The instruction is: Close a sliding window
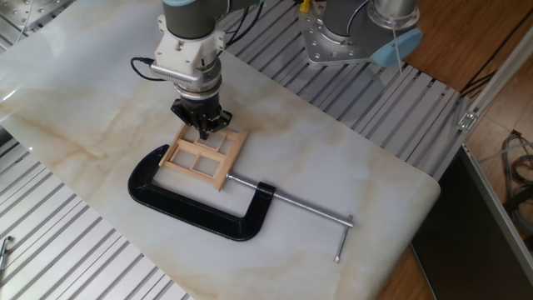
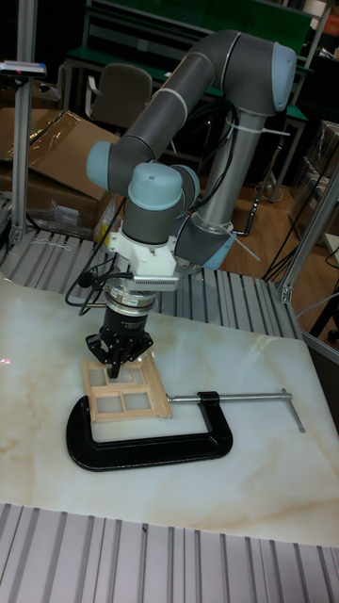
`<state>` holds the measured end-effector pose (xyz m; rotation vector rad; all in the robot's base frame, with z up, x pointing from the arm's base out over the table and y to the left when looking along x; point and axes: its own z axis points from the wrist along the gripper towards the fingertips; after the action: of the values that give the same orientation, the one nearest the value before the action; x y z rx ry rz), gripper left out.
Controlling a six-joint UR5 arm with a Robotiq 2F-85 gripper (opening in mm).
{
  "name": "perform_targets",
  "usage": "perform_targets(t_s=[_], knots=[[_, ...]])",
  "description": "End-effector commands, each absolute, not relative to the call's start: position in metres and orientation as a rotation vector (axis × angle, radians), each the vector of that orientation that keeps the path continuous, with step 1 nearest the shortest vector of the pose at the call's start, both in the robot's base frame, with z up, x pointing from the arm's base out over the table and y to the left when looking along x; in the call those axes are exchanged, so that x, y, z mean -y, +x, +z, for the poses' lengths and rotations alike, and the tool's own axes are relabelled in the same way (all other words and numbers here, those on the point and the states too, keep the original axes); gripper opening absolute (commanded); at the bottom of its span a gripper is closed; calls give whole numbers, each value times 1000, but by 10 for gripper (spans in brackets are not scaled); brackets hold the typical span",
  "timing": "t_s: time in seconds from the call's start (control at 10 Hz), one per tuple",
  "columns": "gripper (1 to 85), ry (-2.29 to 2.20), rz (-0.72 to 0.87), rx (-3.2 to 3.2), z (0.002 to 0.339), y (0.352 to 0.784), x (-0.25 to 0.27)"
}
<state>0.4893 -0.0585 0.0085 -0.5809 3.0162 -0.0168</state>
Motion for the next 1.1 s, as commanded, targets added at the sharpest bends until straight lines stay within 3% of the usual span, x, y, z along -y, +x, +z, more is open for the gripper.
perform_targets(t_s=[0.0,1.0], knots=[[7,-598,14,-3003,9,492,63],[7,-646,-7,-2987,10,495,78]])
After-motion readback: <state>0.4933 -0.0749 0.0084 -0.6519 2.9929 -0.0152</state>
